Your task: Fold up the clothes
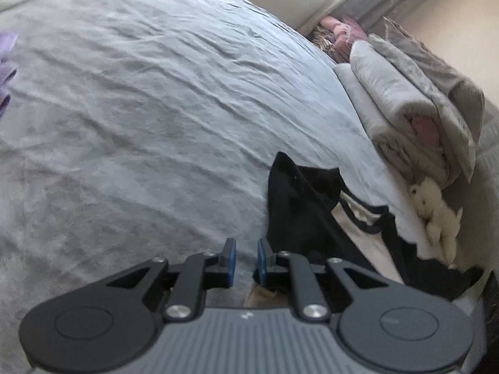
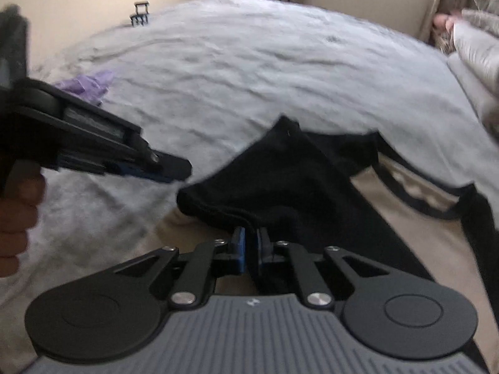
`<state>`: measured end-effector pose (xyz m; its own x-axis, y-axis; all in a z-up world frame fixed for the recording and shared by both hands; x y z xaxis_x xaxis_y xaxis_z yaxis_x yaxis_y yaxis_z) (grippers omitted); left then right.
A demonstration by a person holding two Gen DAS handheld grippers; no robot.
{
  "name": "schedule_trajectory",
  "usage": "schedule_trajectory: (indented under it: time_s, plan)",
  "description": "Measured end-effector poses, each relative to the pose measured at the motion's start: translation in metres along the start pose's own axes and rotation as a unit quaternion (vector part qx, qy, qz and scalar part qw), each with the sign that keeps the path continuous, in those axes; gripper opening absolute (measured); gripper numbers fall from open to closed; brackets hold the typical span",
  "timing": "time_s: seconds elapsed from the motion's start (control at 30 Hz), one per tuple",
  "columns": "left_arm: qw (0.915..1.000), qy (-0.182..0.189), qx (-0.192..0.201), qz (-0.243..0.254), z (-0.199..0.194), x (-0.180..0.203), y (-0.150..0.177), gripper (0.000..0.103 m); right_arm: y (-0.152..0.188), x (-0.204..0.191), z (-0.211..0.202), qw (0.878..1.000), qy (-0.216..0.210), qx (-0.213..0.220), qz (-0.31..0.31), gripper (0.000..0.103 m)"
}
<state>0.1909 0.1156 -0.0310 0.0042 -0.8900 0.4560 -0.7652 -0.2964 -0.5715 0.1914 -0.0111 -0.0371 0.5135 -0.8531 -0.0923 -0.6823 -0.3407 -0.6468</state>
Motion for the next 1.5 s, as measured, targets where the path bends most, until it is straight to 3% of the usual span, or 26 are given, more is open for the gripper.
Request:
schedule_trajectory:
  time_s: [0.03,0.1,0.17,0.4,0.6,0.73,0.8,0.87,1.1,1.27,1.5]
  plan:
    - [1.0000,-0.002,0.002,0.007,-0.001,0.002,0.000,0.013,0.003,0.001,-0.001,1.000,-0.003,0.001,0.001,0.019]
    - [0.9997,-0.005,0.007,0.021,-0.003,0.006,-0.001,0.013,0.008,0.003,-0.016,1.000,-0.003,0.015,-0.007,0.049]
    - [0.9992,-0.013,0.013,0.034,-0.006,0.009,-0.002,0.013,0.016,0.011,-0.042,0.998,0.018,0.047,-0.028,0.058]
    - [0.9952,-0.024,0.038,0.087,-0.019,0.031,-0.003,0.013,0.083,0.092,-0.116,0.986,0.150,0.049,-0.049,0.058]
    - [0.9919,0.007,0.040,0.121,-0.020,0.057,0.009,0.013,0.123,0.109,-0.126,0.981,0.174,0.053,-0.070,0.058]
    - [0.9931,0.009,0.031,0.113,-0.015,0.054,0.012,0.013,0.127,0.112,-0.111,0.977,0.193,0.058,-0.064,0.044]
    - [0.9937,0.011,0.027,0.108,-0.012,0.052,0.014,0.014,0.124,0.116,-0.112,0.977,0.198,0.057,-0.055,0.012]
    - [0.9942,0.012,0.022,0.104,-0.009,0.050,0.016,0.015,0.123,0.118,-0.117,0.977,0.200,0.057,-0.054,0.007]
    - [0.9958,0.015,0.007,0.090,0.002,0.043,0.022,0.015,0.113,0.104,-0.155,0.978,0.195,0.068,-0.018,0.005]
    - [0.9959,0.012,0.002,0.089,0.006,0.040,0.024,0.015,0.136,0.107,-0.131,0.978,0.208,0.013,0.007,0.004]
    - [0.9962,0.003,0.006,0.087,0.004,0.036,0.021,0.014,0.133,0.094,-0.131,0.981,0.192,0.018,0.013,0.008]
Point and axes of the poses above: each gripper's, at about its wrist camera, not at the fingertips, and z roughly the way its jaws point, x to its right, y to its underside, the point moved 9 cm from there along z, roughly the way its jaws point, and after that the axes turned 7 degrees about z, right-handed, at the moved point
